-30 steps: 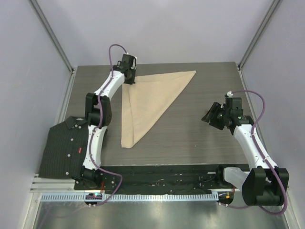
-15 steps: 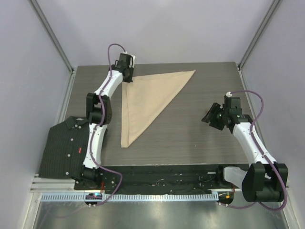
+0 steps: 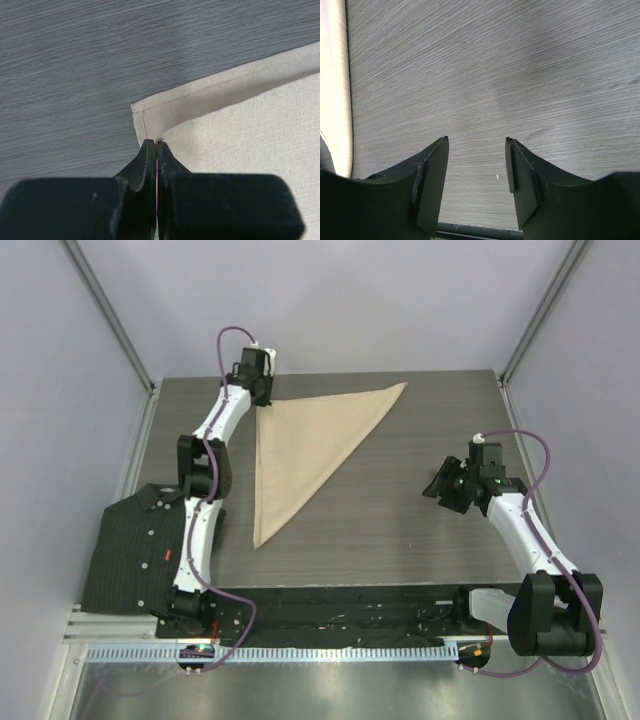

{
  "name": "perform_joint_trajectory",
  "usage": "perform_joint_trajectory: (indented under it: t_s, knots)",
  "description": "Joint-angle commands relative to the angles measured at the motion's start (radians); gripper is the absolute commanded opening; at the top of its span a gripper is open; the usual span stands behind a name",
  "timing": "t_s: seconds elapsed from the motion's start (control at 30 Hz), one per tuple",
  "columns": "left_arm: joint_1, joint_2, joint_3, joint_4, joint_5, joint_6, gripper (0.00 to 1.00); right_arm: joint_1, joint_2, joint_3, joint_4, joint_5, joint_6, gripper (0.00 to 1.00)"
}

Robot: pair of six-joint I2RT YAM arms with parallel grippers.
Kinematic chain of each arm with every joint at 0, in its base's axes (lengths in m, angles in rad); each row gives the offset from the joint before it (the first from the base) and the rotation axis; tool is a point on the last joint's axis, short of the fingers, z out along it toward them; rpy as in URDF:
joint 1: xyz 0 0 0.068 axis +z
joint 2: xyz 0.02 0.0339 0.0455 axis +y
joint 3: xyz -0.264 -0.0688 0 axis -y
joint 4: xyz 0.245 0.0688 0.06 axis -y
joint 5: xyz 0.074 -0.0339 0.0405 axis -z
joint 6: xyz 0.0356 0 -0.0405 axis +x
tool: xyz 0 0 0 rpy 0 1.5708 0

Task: Fold the napkin, place the utensils inside, and roll it up
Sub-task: Fold the napkin

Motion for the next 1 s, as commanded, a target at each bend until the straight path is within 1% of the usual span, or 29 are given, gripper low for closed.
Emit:
perform_joint_trajectory:
  t_s: [0.0,0.97]
  knots:
    - [0.014,0.024,0.057,0.043,0.009,0.035,0.00,-0.004,0.006,0.002,0.031,0.015,-0.002,0.57]
    - [0.032,0.077,0.093,0.104,-0.017,0.049,0.00,-0.004,0.065,-0.007,0.060,0.015,0.005,0.57]
